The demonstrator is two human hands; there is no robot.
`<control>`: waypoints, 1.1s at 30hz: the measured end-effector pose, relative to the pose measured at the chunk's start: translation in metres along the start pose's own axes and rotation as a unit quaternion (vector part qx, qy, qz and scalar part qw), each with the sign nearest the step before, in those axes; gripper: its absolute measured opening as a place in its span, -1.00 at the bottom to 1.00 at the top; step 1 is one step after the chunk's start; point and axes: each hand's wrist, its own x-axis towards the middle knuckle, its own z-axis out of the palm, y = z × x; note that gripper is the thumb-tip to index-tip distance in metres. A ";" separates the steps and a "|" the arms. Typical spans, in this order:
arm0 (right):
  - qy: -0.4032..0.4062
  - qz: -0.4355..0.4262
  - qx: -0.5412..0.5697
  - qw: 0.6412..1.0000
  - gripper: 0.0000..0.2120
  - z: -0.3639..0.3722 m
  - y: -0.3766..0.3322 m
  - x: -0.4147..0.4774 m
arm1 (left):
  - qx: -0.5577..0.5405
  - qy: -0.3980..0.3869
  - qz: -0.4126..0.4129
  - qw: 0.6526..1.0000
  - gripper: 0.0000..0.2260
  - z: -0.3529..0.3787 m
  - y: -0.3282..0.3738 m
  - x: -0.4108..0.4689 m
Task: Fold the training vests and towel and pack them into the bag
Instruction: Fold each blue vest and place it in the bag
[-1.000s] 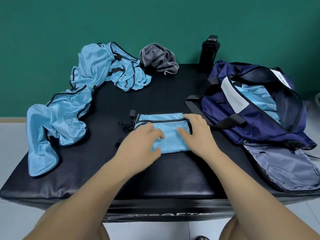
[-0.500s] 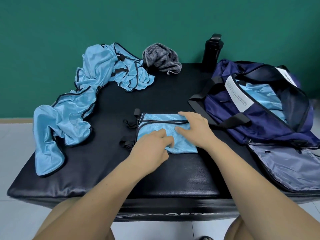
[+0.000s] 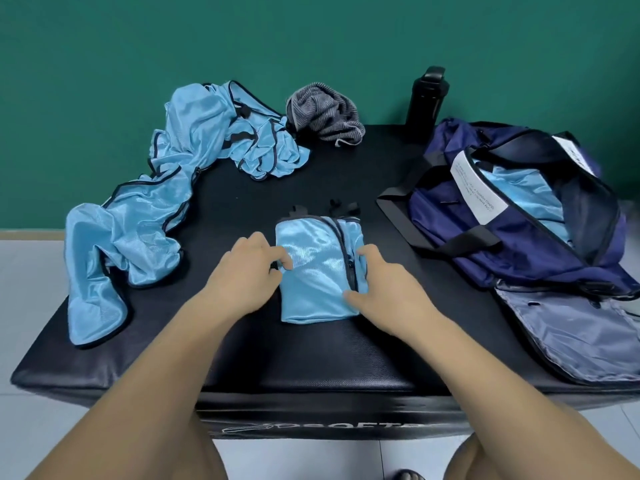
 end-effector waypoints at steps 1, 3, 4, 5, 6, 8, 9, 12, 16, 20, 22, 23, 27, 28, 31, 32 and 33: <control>-0.001 -0.003 0.002 1.000 -0.34 0.004 -0.006 -0.006 | -0.010 -0.006 -0.007 1.000 -0.72 -0.001 -0.003 0.000; -0.003 -0.013 0.003 1.000 -0.16 0.012 -0.017 -0.012 | -0.020 -0.010 -0.012 1.000 -0.71 -0.001 -0.008 -0.003; -0.001 -0.021 -0.009 1.000 -0.09 0.015 -0.020 -0.013 | -0.018 -0.011 -0.006 1.000 -0.71 -0.001 -0.008 -0.005; 0.001 -0.028 -0.026 0.999 -0.07 0.015 -0.022 -0.014 | -0.016 -0.011 0.007 1.000 -0.70 -0.001 -0.008 -0.008; 0.006 -0.036 -0.047 0.998 -0.10 0.015 -0.023 -0.013 | -0.022 -0.010 0.023 0.999 -0.68 0.000 -0.006 -0.011; 0.022 -0.055 -0.094 0.994 -0.25 0.011 -0.021 -0.012 | -0.055 -0.007 0.059 0.997 -0.68 0.000 -0.001 -0.017; 0.044 -0.073 -0.123 0.989 -0.32 0.010 -0.019 -0.011 | -0.068 -0.010 0.076 0.995 -0.70 0.001 0.002 -0.019; 0.120 -0.160 -0.190 0.961 -0.49 0.013 -0.009 -0.010 | -0.075 -0.055 0.102 0.990 -0.75 -0.001 0.005 -0.022; 0.084 -0.282 -0.118 0.948 -0.67 0.019 -0.005 -0.008 | -0.066 -0.099 0.100 0.988 -0.67 -0.003 0.004 -0.025; 0.029 -0.286 -0.100 0.953 -0.76 0.026 -0.005 -0.008 | -0.006 -0.088 0.106 0.991 -0.70 -0.002 0.013 -0.029; 0.022 -0.279 -0.095 0.955 -0.64 0.027 -0.004 -0.007 | 0.014 -0.079 0.119 0.990 -0.75 0.000 0.017 -0.029; 0.021 -0.279 -0.096 0.955 -0.57 0.027 -0.003 -0.007 | 0.018 -0.076 0.122 0.989 -0.76 0.000 0.018 -0.029; 0.006 -0.281 -0.102 0.954 -0.37 0.027 -0.004 -0.008 | 0.039 -0.063 0.130 0.989 -0.81 0.002 0.023 -0.029; 0.006 -0.280 -0.105 0.954 -0.36 0.028 -0.005 -0.009 | 0.050 -0.061 0.131 0.988 -0.85 0.002 0.026 -0.028; 0.017 -0.278 -0.106 0.955 -0.41 0.030 -0.005 -0.008 | 0.068 -0.067 0.133 0.986 -0.87 0.003 0.030 -0.025; 0.019 -0.278 -0.105 0.955 -0.43 0.031 -0.005 -0.007 | 0.064 -0.073 0.132 0.986 -0.85 0.003 0.030 -0.025; 0.021 -0.280 -0.104 0.954 -0.45 0.031 -0.005 -0.007 | 0.059 -0.078 0.131 0.987 -0.83 0.003 0.029 -0.025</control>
